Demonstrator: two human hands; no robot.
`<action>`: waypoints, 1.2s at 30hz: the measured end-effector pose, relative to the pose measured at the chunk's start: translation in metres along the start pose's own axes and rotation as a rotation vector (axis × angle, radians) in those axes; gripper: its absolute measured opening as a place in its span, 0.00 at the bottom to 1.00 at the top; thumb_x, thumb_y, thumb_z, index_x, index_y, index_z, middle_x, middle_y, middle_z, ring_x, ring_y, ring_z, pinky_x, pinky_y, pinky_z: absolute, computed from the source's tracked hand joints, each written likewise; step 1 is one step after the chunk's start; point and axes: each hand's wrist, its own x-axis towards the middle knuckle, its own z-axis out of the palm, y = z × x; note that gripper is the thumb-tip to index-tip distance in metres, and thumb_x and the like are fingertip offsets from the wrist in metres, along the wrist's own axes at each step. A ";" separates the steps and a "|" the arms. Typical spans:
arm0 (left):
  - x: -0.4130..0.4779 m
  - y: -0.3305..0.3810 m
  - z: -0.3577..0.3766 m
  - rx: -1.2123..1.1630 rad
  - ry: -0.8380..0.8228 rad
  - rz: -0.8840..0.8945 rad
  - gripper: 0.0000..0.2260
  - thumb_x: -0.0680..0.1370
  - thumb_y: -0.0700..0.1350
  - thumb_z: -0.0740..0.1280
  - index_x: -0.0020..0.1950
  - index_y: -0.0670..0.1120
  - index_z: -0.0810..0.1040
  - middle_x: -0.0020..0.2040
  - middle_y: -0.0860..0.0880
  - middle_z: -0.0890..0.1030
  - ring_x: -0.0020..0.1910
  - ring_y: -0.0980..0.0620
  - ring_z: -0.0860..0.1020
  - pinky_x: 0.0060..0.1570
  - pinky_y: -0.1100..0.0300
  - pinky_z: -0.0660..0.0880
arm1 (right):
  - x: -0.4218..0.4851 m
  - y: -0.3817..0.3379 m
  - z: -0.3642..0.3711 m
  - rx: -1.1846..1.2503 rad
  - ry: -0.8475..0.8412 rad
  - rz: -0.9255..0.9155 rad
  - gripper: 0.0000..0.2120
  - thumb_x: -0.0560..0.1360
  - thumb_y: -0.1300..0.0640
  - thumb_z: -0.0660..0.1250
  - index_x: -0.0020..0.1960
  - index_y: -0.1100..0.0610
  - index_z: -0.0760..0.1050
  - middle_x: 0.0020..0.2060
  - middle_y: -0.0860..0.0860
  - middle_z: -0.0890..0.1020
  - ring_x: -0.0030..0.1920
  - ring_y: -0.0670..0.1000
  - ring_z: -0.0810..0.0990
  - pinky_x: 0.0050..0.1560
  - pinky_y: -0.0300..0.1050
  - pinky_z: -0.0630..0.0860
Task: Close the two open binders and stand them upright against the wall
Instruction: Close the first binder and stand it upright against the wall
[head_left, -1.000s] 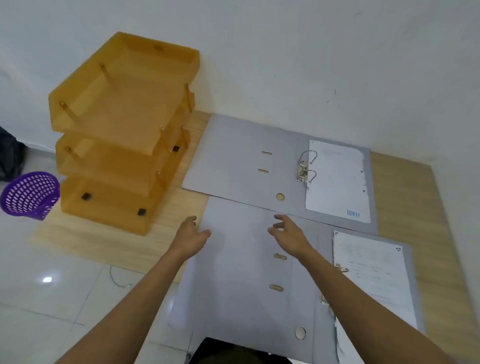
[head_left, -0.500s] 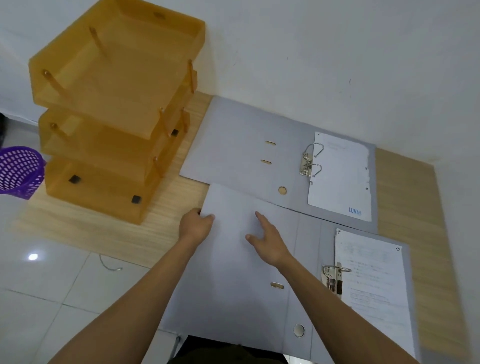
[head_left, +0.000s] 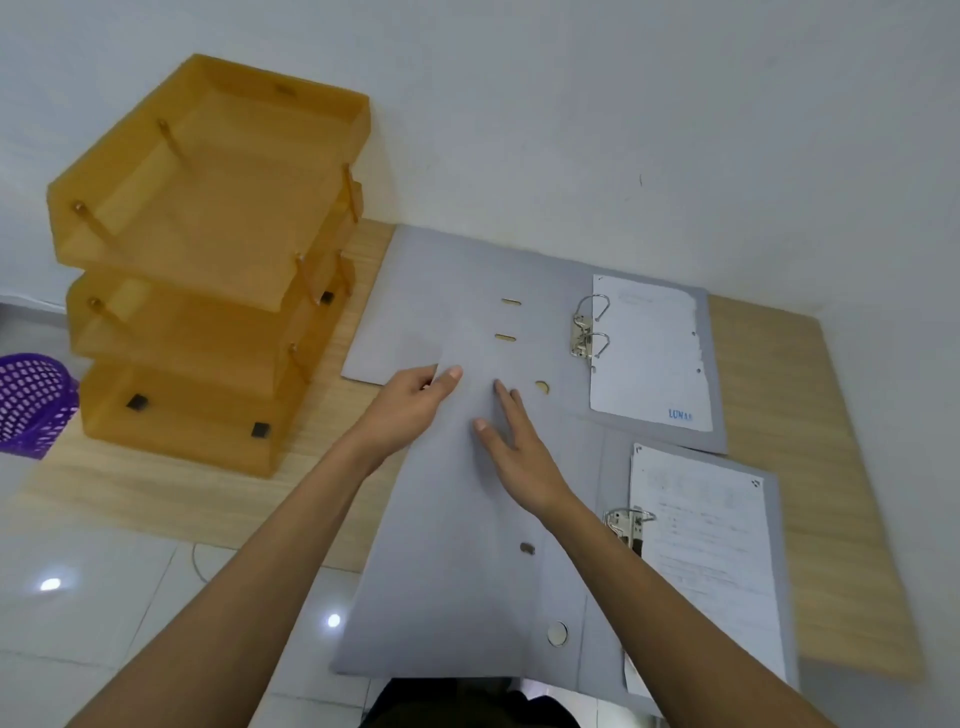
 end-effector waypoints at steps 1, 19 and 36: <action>0.000 0.002 0.005 -0.073 -0.072 -0.041 0.18 0.83 0.58 0.61 0.65 0.50 0.82 0.60 0.52 0.87 0.57 0.54 0.85 0.58 0.56 0.81 | -0.003 -0.001 0.000 0.024 0.001 -0.003 0.34 0.81 0.37 0.58 0.82 0.38 0.48 0.84 0.43 0.47 0.82 0.43 0.46 0.71 0.38 0.52; 0.000 0.006 0.166 -0.169 -0.330 -0.024 0.15 0.84 0.63 0.46 0.70 0.72 0.63 0.62 0.76 0.70 0.57 0.80 0.72 0.45 0.82 0.70 | -0.066 -0.034 -0.096 0.389 0.176 0.125 0.32 0.77 0.33 0.60 0.79 0.37 0.60 0.77 0.42 0.69 0.75 0.52 0.70 0.52 0.45 0.77; -0.001 -0.080 0.243 0.045 0.035 -0.300 0.37 0.78 0.56 0.71 0.82 0.46 0.60 0.77 0.45 0.70 0.71 0.43 0.74 0.54 0.61 0.78 | -0.116 0.099 -0.252 -0.489 0.630 0.248 0.54 0.66 0.31 0.72 0.80 0.39 0.42 0.65 0.55 0.78 0.55 0.63 0.83 0.39 0.47 0.71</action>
